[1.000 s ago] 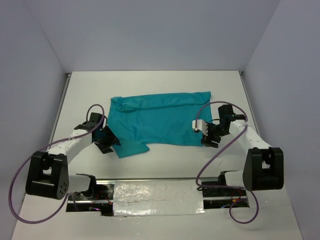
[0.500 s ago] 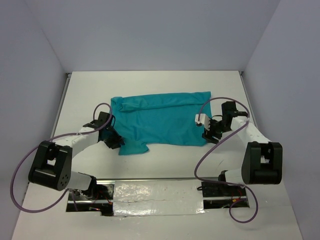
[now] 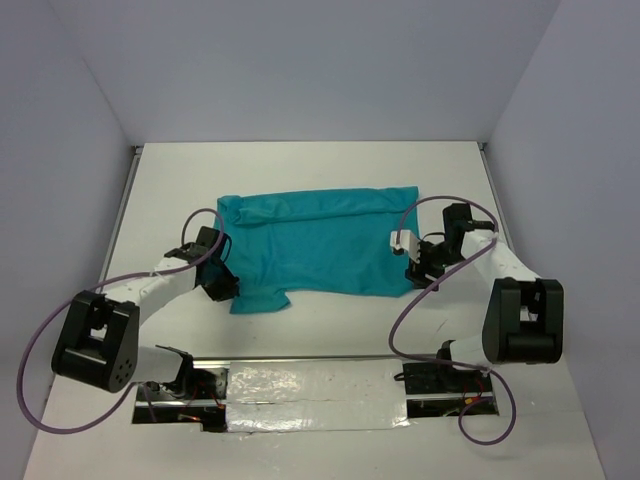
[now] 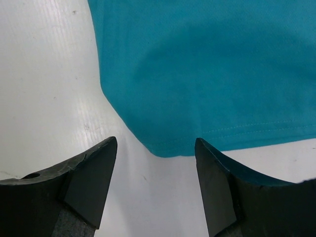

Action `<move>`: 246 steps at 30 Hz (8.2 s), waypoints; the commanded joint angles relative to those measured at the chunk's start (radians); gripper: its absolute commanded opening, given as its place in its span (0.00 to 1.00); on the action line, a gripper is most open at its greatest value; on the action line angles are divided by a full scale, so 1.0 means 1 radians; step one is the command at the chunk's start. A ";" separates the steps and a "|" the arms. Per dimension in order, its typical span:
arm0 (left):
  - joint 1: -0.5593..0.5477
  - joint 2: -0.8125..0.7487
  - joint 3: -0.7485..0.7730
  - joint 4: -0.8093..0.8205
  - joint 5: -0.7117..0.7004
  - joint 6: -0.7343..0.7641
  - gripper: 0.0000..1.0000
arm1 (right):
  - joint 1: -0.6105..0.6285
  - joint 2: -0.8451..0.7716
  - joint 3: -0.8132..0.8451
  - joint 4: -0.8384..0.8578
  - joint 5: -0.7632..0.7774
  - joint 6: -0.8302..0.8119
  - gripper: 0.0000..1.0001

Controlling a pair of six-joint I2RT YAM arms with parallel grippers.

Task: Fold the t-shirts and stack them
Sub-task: Grap the side of the flattened tshirt closest away from the robot with both arms, then fold the other side of the tshirt into a rectangle, then grab the bottom of the folded rectangular tshirt with left arm

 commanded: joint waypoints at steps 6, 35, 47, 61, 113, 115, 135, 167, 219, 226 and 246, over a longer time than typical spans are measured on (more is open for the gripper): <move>-0.002 -0.041 0.020 -0.074 -0.013 0.020 0.18 | 0.006 0.001 -0.009 -0.030 0.049 -0.078 0.72; -0.002 -0.090 0.096 -0.124 0.027 0.043 0.14 | 0.132 0.051 -0.060 0.120 0.098 0.019 0.18; 0.029 -0.152 0.317 -0.187 -0.014 0.117 0.11 | 0.061 0.052 0.310 -0.113 -0.100 0.085 0.14; 0.167 0.272 0.653 -0.048 0.095 0.161 0.08 | 0.033 0.385 0.640 -0.012 -0.122 0.333 0.14; 0.230 0.879 1.204 -0.176 0.135 0.250 0.10 | 0.036 0.561 0.706 0.255 0.153 0.721 0.15; 0.230 0.878 1.209 -0.178 0.133 0.250 0.12 | 0.041 0.581 0.713 0.258 0.173 0.726 0.17; 0.239 0.711 1.242 -0.127 0.174 0.279 0.57 | 0.049 0.549 0.788 0.407 0.338 0.862 0.49; 0.333 -0.046 0.394 0.172 0.274 0.339 0.72 | 0.168 0.736 0.841 0.269 0.395 0.769 0.20; 0.360 0.700 0.963 0.008 0.486 0.653 1.00 | 0.073 0.301 0.611 0.264 -0.076 0.747 0.47; 0.362 0.775 1.003 0.002 0.533 0.690 1.00 | 0.073 0.305 0.603 0.261 -0.100 0.770 0.47; 0.328 0.873 0.997 -0.055 0.469 0.733 0.89 | 0.073 0.299 0.583 0.278 -0.106 0.784 0.47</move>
